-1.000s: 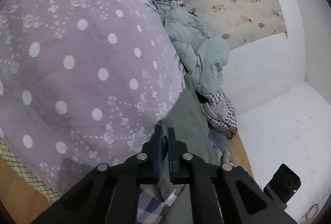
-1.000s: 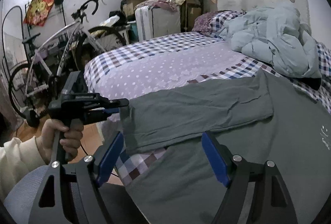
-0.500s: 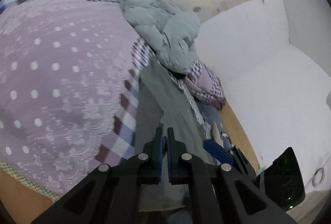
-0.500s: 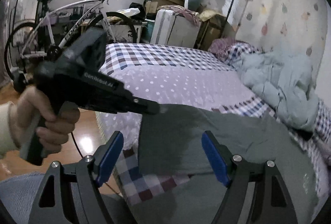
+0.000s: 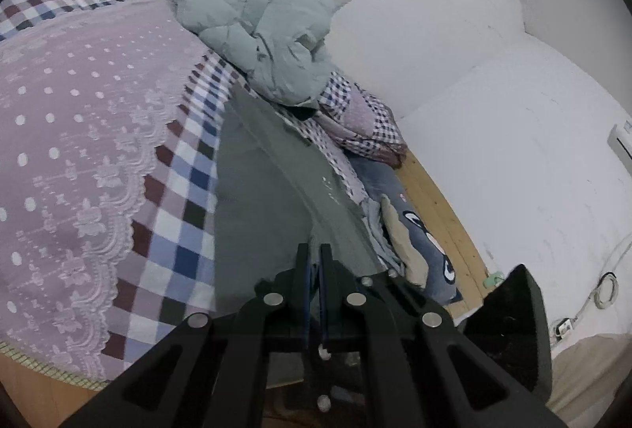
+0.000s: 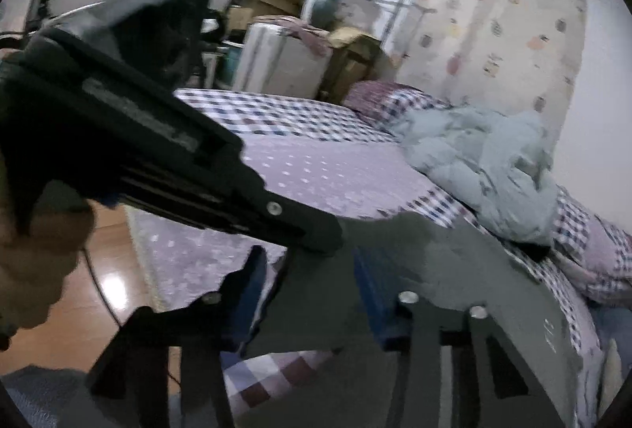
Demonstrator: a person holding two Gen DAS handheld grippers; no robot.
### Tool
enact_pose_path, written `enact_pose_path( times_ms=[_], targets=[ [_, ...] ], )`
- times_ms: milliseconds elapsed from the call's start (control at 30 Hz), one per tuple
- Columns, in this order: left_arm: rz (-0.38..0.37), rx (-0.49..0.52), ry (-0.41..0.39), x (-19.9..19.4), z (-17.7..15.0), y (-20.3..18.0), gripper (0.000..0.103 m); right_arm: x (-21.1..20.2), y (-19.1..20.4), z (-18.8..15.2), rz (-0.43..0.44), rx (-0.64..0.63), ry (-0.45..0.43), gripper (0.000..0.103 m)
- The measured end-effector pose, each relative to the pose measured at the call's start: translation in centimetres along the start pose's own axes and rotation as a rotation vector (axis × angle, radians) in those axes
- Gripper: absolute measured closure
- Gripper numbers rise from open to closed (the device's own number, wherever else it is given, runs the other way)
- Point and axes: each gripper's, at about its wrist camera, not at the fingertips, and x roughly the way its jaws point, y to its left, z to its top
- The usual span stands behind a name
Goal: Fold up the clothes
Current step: 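Lift the T-shirt edge with the left gripper and fold it toward the right gripper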
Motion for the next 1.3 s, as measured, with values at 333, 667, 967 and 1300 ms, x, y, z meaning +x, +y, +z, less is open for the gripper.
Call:
enact_pose_path(
  times_ms=[333,667,967,1300],
  targets=[
    [-0.036,0.016,-0.030,0.3,1.4,-3.0,0.059,-1.4,-3.8,0.6,-0.012,0.132,0.011,0.099],
    [-0.030,-0.144,-0.115,3.9,4.3,-3.2,0.019,-4.7,-17.7,3.2,0.098,0.428,-0.010,0.100],
    [-0.024,-0.274,-0.149,9.7,7.2,-2.7,0.019,-6.0,-32.0,4.9,0.069,0.622,-0.047,0.100],
    [-0.013,-0.493,-0.060,20.9,9.3,3.7,0.019,-5.1,-44.1,1.7,-0.061,0.740,-0.030,0.100]
  ],
)
